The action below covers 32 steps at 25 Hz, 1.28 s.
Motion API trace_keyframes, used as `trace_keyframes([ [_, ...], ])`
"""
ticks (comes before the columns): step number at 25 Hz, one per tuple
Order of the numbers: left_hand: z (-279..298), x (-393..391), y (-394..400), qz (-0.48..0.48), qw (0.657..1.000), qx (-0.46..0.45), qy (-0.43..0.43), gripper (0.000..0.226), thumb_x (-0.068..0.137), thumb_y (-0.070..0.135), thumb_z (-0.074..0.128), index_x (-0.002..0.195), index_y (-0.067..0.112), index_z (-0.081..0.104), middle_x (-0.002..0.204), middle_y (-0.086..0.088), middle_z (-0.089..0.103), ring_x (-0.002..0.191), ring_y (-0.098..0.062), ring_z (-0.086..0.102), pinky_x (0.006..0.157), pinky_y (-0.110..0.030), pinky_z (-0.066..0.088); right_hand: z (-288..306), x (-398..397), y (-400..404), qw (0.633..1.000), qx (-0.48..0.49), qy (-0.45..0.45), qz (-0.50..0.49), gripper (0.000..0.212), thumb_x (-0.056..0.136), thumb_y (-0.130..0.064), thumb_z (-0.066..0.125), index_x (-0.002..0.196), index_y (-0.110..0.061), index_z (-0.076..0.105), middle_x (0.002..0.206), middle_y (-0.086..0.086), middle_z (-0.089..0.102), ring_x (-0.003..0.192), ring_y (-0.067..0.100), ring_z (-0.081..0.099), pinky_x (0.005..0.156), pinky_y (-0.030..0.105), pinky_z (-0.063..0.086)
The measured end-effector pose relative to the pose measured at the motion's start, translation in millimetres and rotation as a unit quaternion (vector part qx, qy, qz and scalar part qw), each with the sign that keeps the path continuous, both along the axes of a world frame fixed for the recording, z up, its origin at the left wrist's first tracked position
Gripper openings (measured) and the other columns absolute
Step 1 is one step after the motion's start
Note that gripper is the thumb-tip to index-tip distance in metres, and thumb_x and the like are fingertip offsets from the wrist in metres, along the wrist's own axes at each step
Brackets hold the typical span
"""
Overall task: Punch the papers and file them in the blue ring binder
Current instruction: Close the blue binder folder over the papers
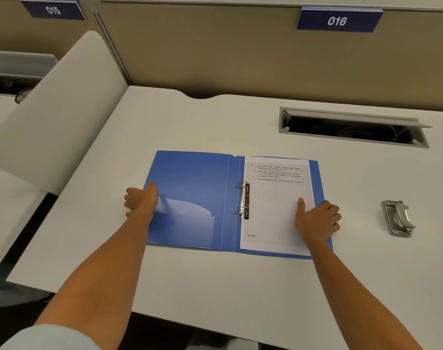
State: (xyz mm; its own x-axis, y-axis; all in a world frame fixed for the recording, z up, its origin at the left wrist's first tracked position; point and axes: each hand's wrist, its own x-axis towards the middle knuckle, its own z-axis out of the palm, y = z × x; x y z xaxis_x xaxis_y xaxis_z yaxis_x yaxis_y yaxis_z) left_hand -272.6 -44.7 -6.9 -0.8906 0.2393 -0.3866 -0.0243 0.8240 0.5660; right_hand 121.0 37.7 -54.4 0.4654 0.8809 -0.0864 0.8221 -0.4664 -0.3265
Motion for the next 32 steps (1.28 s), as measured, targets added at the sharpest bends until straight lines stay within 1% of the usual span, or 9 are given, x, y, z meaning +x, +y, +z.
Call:
trace_keyframes([
  [4,21.8,0.7,4.6,0.03,0.999,0.013,0.024,0.051,0.087,0.033,0.057,0.126,0.003,0.047,0.131,-0.016,0.049,0.119,-0.036,0.05,0.104,-0.052,0.039,-2.5,-1.2,-1.8,1.0,0.003,0.0,0.005,0.072,0.088,-0.061,0.048,0.128,-0.002,0.039,0.129,0.02,0.045,0.117,0.036,0.046,0.097,0.048,0.04],
  [9,57.4,23.3,12.2,0.014,0.995,-0.014,0.094,0.045,0.08,0.027,0.061,0.118,0.005,0.051,0.127,-0.012,0.047,0.117,-0.03,0.048,0.102,-0.046,0.033,-1.0,-5.4,-3.4,1.0,-0.011,0.027,-0.003,0.077,0.087,-0.06,0.05,0.134,-0.002,0.033,0.137,0.021,0.039,0.125,0.038,0.04,0.103,0.05,0.034],
  [15,118.3,56.2,25.7,-0.097,0.973,0.022,0.206,0.04,0.082,0.032,0.058,0.112,0.006,0.054,0.12,-0.01,0.053,0.107,-0.029,0.055,0.095,-0.042,0.034,-2.9,-5.9,-5.4,0.999,-0.008,0.047,-0.006,0.076,0.087,-0.059,0.05,0.135,-0.002,0.032,0.139,0.021,0.036,0.128,0.039,0.036,0.106,0.052,0.031],
  [18,157.5,78.8,34.8,-0.174,0.961,0.032,0.214,0.032,0.087,0.026,0.054,0.114,0.007,0.054,0.113,-0.008,0.059,0.095,-0.028,0.059,0.077,-0.037,0.042,-3.1,-4.0,-7.9,0.998,-0.001,0.06,-0.001,0.075,0.088,-0.057,0.051,0.136,-0.002,0.032,0.14,0.021,0.036,0.128,0.039,0.036,0.106,0.051,0.031],
  [22,193.0,110.4,43.9,-0.245,0.938,0.047,0.24,0.02,0.09,0.017,0.051,0.107,0.009,0.059,0.094,-0.004,0.059,0.077,-0.021,0.051,0.062,-0.031,0.037,-0.2,2.6,-9.3,0.995,0.005,0.1,-0.008,0.069,0.09,-0.053,0.052,0.135,-0.004,0.035,0.139,0.02,0.038,0.129,0.038,0.037,0.107,0.051,0.031],
  [24,197.2,126.9,49.1,-0.275,0.93,0.084,0.231,0.018,0.092,0.022,0.052,0.097,0.009,0.064,0.085,-0.003,0.061,0.068,-0.018,0.052,0.054,-0.027,0.037,6.6,4.0,-7.6,0.993,0.008,0.12,-0.024,0.066,0.09,-0.052,0.052,0.135,-0.006,0.039,0.138,0.018,0.041,0.128,0.037,0.038,0.106,0.051,0.03],
  [27,197.7,153.4,55.2,-0.343,0.908,0.132,0.2,0.034,0.097,0.038,0.047,0.087,0.01,0.065,0.077,-0.002,0.062,0.059,-0.011,0.051,0.05,-0.02,0.036,33.4,0.8,0.2,0.984,0.065,0.164,-0.016,0.059,0.089,-0.053,0.054,0.131,-0.012,0.049,0.136,0.014,0.047,0.126,0.034,0.042,0.104,0.049,0.03],
  [29,193.7,169.6,58.0,-0.405,0.892,0.148,0.137,0.046,0.098,0.051,0.038,0.089,0.014,0.063,0.08,0.0,0.064,0.064,-0.014,0.059,0.055,-0.022,0.045,58.5,-4.6,8.7,0.951,0.113,0.283,0.046,0.049,0.092,-0.051,0.051,0.123,-0.014,0.057,0.129,0.01,0.056,0.12,0.031,0.051,0.1,0.046,0.039],
  [32,178.9,191.4,64.4,-0.465,0.874,0.137,-0.006,0.064,0.093,0.067,0.025,0.107,0.017,0.063,0.096,0.0,0.064,0.085,-0.023,0.067,0.073,-0.035,0.059,107.3,-13.6,16.2,0.874,0.084,0.456,0.147,0.045,0.098,-0.048,0.04,0.117,-0.013,0.06,0.12,0.006,0.064,0.109,0.024,0.061,0.088,0.032,0.051],
])
